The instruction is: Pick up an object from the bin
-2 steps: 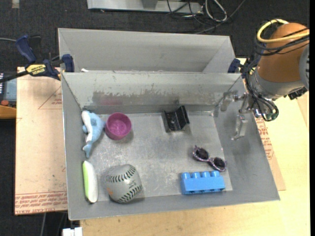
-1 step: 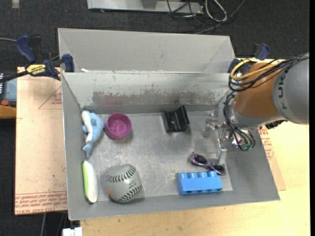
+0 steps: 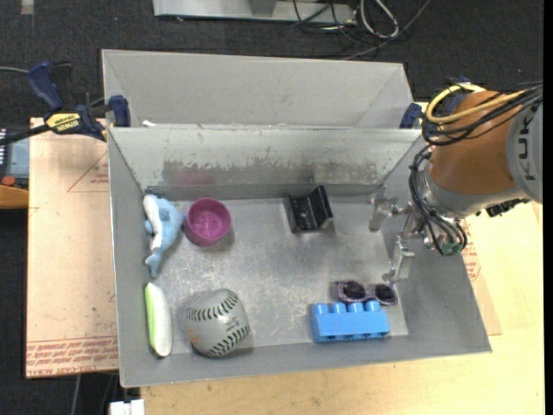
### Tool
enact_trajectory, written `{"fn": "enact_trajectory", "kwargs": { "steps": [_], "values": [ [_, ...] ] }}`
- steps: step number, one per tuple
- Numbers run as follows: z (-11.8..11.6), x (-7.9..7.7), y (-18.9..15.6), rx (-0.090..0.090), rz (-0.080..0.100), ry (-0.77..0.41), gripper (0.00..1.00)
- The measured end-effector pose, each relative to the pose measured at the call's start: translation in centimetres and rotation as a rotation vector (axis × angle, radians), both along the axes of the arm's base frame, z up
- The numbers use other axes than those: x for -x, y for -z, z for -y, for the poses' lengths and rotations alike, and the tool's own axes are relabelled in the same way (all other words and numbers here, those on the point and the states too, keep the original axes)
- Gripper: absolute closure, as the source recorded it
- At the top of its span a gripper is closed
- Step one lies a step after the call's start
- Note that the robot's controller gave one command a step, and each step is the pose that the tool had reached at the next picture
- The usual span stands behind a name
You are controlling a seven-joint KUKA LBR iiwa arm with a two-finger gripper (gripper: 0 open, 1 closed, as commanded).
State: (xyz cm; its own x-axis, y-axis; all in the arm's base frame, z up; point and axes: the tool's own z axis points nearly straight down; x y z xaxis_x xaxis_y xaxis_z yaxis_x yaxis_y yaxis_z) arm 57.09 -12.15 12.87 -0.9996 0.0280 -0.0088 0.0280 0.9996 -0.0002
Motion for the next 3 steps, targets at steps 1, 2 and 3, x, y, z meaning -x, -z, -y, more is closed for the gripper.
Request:
{"fn": "enact_trajectory", "kwargs": {
  "steps": [1,2,3],
  "values": [
    [-3.8,4.3,3.0,-0.006,-0.016,0.064,0.0],
    [-2.7,1.5,5.7,-0.001,0.004,-0.063,0.0],
    [-4.4,4.5,5.8,-0.007,-0.014,0.043,1.0]
  ]
}}
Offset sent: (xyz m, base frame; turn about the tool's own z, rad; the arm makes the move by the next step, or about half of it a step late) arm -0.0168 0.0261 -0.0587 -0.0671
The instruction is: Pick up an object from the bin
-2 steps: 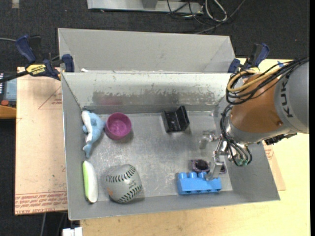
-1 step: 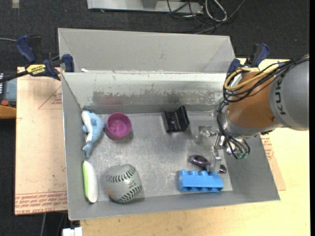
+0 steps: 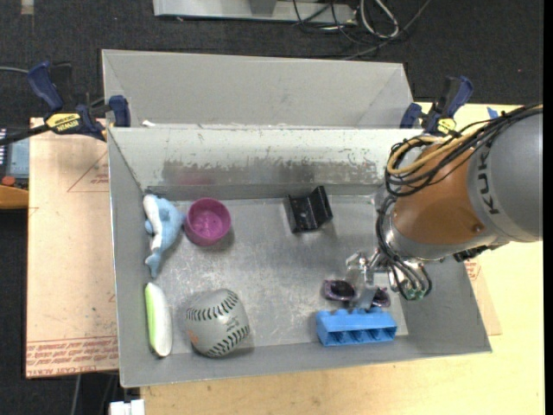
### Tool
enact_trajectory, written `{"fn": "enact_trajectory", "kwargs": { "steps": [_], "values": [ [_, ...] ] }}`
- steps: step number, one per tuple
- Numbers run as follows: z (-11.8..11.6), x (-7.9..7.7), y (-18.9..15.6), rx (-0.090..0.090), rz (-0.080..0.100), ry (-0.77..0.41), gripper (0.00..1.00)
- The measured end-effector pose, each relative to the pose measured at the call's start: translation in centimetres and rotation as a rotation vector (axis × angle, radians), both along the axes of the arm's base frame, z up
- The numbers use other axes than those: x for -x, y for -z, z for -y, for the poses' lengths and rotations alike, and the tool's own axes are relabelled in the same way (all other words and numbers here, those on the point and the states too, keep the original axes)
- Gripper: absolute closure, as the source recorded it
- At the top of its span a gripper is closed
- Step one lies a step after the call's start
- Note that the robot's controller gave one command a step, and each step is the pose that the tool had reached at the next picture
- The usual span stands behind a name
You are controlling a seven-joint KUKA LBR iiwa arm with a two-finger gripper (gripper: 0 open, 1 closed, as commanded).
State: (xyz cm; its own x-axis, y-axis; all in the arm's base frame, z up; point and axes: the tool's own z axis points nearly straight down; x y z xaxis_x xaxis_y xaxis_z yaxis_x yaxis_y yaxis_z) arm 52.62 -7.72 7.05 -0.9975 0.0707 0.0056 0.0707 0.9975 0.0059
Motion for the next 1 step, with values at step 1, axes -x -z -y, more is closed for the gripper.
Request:
{"fn": "enact_trajectory", "kwargs": {
  "steps": [1],
  "values": [
    [0.0,0.0,0.0,0.0,0.0,0.0,1.0]
  ]
}}
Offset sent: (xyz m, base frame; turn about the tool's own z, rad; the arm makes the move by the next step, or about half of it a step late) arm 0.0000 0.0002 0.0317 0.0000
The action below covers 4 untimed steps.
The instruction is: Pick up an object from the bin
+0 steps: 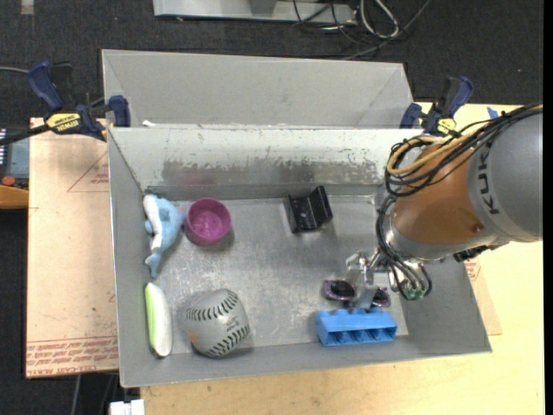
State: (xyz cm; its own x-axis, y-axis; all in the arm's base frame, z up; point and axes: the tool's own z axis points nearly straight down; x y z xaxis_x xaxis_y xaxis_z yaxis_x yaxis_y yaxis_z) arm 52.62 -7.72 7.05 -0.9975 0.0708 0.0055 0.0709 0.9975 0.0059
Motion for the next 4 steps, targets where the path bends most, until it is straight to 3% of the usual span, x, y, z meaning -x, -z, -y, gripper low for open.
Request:
{"fn": "enact_trajectory", "kwargs": {
  "steps": [4],
  "values": [
    [-0.1,0.2,-4.3,-0.002,-0.005,-0.001,1.0]
  ]
}}
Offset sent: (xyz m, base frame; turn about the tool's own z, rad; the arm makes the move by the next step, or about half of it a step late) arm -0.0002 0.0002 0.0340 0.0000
